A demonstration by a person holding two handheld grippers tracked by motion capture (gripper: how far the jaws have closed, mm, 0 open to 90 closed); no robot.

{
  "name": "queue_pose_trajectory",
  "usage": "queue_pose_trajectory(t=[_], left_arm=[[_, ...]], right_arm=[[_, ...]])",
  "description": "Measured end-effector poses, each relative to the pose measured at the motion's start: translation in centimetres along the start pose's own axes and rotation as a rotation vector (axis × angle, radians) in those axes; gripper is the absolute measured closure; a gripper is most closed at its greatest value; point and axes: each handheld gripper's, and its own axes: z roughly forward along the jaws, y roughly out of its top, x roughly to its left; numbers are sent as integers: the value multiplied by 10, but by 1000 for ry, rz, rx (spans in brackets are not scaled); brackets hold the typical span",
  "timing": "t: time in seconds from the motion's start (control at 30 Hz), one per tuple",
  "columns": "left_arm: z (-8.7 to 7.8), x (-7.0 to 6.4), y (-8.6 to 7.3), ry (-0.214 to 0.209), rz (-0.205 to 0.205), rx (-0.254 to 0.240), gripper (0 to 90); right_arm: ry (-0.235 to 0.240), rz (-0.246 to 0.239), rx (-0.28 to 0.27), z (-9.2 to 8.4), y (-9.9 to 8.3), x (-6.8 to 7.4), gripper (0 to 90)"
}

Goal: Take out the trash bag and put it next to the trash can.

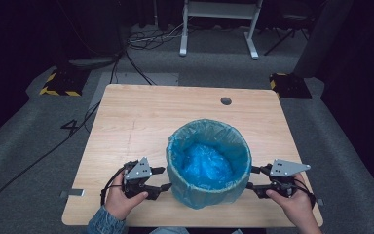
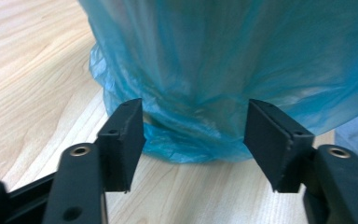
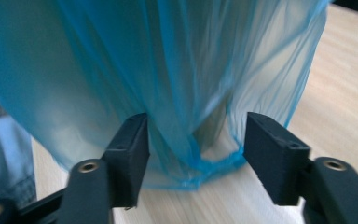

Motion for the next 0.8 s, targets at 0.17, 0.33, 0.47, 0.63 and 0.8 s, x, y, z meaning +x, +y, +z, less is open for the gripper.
queue_pose_trajectory(t=[0.17, 0.33, 0.47, 0.63, 0.8], left_arm=[[-2, -3, 3, -5, 11, -6, 333], [-3, -7, 7, -16, 37, -15, 302], [-5, -12, 13, -22, 55, -28, 272], [-4, -12, 18, -31, 55, -46, 264], [-4, -16, 25, -84, 56, -81, 257]], right_arm=[[12, -41, -21, -4, 9, 2, 722], [6, -41, -43, -12, 15, 5, 880], [-10, -35, -71, -20, 19, 7, 895], [-17, -49, -79, -29, 23, 10, 894], [1, -58, -85, -31, 25, 12, 881]])
